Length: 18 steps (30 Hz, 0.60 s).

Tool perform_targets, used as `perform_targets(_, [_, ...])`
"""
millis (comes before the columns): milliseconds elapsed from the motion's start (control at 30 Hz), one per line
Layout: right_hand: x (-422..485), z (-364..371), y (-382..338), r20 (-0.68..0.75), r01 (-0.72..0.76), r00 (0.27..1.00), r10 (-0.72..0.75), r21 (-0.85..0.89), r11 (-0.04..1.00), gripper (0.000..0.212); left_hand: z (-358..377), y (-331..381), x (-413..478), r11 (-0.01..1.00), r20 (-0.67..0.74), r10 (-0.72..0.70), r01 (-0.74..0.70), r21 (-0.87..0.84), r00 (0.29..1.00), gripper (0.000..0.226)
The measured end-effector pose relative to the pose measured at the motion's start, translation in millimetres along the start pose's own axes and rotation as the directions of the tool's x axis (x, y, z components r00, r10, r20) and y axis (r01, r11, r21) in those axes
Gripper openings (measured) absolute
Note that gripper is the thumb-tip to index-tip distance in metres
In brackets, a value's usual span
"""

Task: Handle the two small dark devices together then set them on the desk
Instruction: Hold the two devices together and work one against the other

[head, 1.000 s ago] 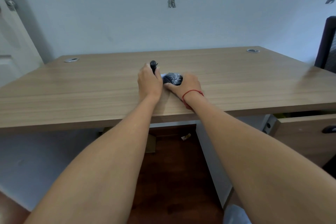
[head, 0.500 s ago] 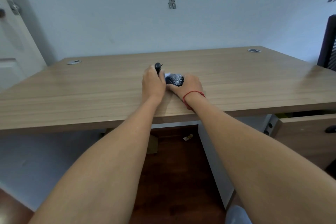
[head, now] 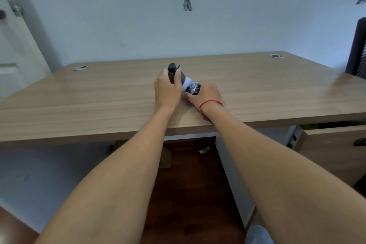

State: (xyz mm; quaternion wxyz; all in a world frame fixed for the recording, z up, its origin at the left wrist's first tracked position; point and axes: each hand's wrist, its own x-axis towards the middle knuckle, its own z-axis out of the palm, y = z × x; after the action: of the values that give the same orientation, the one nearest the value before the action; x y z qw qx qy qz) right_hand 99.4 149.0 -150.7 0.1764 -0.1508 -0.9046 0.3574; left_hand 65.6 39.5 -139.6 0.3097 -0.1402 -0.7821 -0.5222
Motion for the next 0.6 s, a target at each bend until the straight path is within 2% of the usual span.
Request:
perform_targets(133, [-3.0,-1.4,-2.9,-0.007,0.018,1.0,-0.019,-0.018,1.0,0.049,0.4,-7.6,-0.2,0.987,0.023,-0.053,0.049,0.151,0.998,0.024])
perform_targets(300, [-3.2,-2.6,-2.8,-0.015,0.0,1.0,0.0,-0.022,1.0,0.044,2.5,-1.0,-3.4,0.993,0.027,0.092,-0.094,0.065,0.995,0.025])
perform_targets(433, [-4.6,-2.4,-4.2,-0.02,0.01,1.0,-0.011,-0.051,0.999,0.052,0.6,-5.7,-1.2,0.992,0.021,0.015,-0.017,0.121,1.0,0.024])
perform_targets(533, [-4.0,-2.2,-3.1,-0.018,0.009,1.0,-0.009,-0.046,0.999,0.048,1.0,-2.1,-2.4,0.995,0.045,0.074,-0.077,0.071,0.996,0.024])
perform_targets(600, [-3.8,-2.7,-3.4,-0.014,0.009,1.0,-0.01,-0.042,0.999,0.049,2.5,-4.4,-2.3,0.992,0.059,0.045,-0.051,0.116,0.997,0.025])
